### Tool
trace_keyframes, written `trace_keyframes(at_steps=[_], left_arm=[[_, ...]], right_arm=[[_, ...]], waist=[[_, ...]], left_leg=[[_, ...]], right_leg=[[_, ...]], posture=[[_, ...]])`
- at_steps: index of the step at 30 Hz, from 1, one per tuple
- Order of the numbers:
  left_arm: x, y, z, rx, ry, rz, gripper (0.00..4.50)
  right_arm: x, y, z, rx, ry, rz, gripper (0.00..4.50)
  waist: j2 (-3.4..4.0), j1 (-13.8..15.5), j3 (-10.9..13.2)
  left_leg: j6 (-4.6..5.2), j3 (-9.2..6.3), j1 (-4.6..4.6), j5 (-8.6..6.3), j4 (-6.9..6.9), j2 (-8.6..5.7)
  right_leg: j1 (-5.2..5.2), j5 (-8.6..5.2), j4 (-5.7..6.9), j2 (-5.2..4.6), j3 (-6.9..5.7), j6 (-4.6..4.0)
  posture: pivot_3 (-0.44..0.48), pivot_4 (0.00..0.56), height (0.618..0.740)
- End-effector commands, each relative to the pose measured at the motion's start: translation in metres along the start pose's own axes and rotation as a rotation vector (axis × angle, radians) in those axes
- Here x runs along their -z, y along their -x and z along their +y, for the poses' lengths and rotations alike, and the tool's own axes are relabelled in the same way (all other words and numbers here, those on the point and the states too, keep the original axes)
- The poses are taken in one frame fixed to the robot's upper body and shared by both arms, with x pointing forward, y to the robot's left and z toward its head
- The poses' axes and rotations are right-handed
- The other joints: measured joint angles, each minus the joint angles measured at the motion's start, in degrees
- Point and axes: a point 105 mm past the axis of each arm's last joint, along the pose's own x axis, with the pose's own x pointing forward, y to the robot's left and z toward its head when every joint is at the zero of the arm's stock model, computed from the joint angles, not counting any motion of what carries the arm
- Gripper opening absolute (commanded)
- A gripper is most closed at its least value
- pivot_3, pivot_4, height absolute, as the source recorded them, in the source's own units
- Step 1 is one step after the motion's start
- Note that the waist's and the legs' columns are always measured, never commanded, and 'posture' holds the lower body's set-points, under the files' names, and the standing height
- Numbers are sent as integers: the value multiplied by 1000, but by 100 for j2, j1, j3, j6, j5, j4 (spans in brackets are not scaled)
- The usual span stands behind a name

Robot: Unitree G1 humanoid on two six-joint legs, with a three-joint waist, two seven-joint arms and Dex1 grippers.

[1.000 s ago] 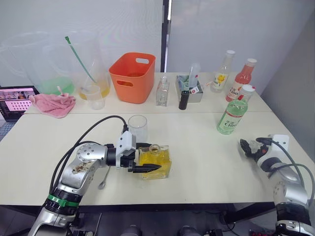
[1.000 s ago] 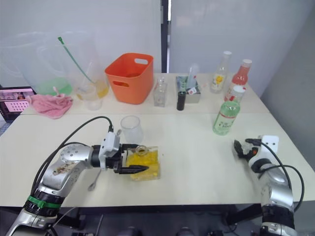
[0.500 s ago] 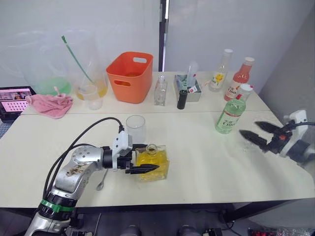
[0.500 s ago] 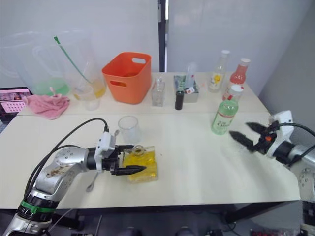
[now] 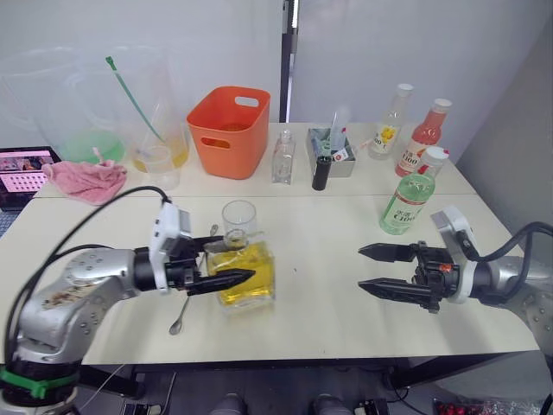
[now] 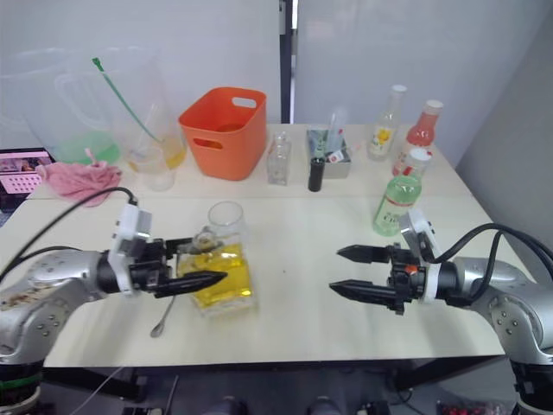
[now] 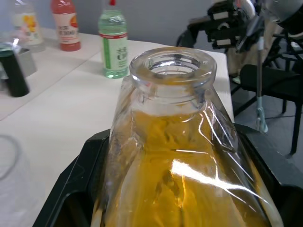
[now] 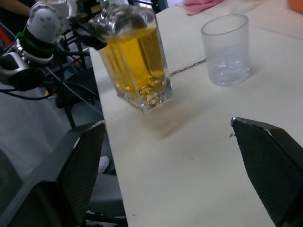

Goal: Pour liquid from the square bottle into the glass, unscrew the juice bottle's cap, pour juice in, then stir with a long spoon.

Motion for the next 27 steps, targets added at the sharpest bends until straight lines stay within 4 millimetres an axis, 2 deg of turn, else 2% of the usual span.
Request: trace_keyframes(at_steps=[1,3,6,11,14,17,19,25,27], left_arm=[[-33,25,3,-61,-128,-32,2806],[-45,47,15,-145,-153,-4,2806],[-53,67,30,-239,-190,40,2806],[-61,78,60,-359,-291,53,2806],[-66,74,82,-414,-326,5,2806],[-61,64,97,-424,-338,3,2806],[-58,58,110,-445,-363,16,2806],[-50,39,149,-562,-494,71,2806],[-44,29,161,-610,-536,114,2806]], right_arm=[[-9,-3,3,-48,62,-19,4500],[-10,-8,1,-68,83,-30,4500],[-10,-15,-2,-79,115,-49,4500],[-14,-29,-4,-78,151,-83,4500],[-20,-34,-1,-61,179,-110,4500],[-28,-35,2,-41,177,-167,4500],[-27,-35,4,-28,176,-167,4500],[-27,-31,9,39,160,-215,4500],[-20,-30,11,65,150,-207,4500]], waist=[[-1,5,4],[-11,6,9],[-18,0,15],[-18,48,16],[-22,99,18],[-24,93,17],[-25,81,17],[-29,59,17],[-30,34,17]], left_leg=[[0,0,1,0,0,0],[0,0,2,0,0,2],[-1,-1,0,0,0,6],[-1,1,-7,0,-1,2],[-4,-2,-18,2,1,-1],[-5,-3,-36,2,3,-2],[-5,-1,-62,3,6,-10],[-4,-8,-93,3,11,-10],[-3,-7,-97,3,11,-12]], right_leg=[[0,0,1,0,0,0],[0,0,4,3,-1,-1],[-6,2,2,7,-4,-3],[-11,1,1,2,-4,-3],[-20,4,3,0,-7,-1],[-36,6,5,-1,-8,1],[-75,11,37,-8,-6,2],[-103,14,41,-5,-11,-1],[-105,15,39,-7,-10,1]], posture=[[0,150,740],[0,150,740],[0,150,740],[0,150,740],[0,150,740],[0,150,740],[0,150,740],[0,150,740],[0,150,740]])
